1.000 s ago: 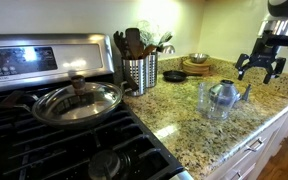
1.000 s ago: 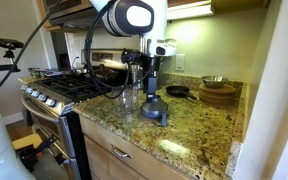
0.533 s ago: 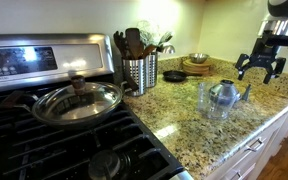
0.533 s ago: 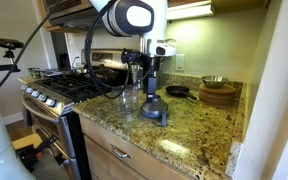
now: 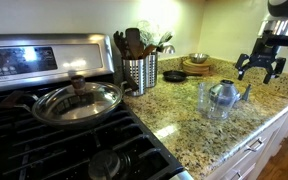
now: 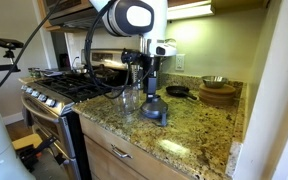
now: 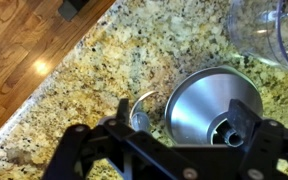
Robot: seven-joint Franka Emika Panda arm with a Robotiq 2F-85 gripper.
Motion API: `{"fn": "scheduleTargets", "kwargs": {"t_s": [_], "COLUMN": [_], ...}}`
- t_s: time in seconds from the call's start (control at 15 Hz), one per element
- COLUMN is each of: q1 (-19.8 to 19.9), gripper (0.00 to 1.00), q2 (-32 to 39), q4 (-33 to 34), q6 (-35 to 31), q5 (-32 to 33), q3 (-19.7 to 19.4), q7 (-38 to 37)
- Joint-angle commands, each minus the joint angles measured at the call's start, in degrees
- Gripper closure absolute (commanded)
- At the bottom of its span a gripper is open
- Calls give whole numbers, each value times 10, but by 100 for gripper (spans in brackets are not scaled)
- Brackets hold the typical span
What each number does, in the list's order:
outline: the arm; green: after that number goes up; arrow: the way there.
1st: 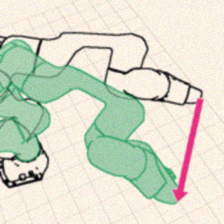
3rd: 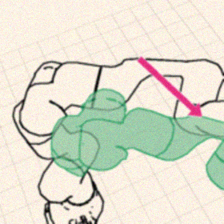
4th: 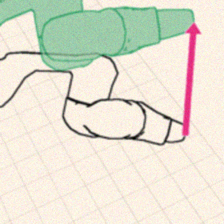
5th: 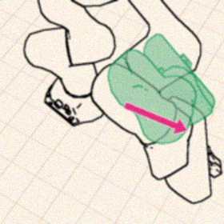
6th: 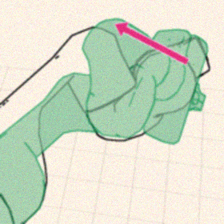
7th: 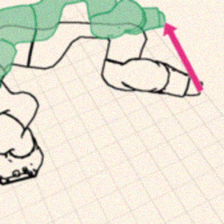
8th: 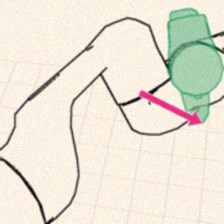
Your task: Put the blade in the clear bowl and then cover the bowl with the grey lid
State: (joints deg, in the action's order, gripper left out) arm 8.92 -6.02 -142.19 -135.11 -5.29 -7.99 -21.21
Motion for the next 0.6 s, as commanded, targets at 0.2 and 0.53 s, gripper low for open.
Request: {"fn": "scheduleTargets", "kwargs": {"t_s": [0.2, 0.53], "q1": [2, 5], "gripper": [0, 0], "q2": [-9, -17], "q4": [10, 27], "q6": [9, 11], "q5": [16, 43], "q3": [7, 11], "q7": [-19, -51]}}
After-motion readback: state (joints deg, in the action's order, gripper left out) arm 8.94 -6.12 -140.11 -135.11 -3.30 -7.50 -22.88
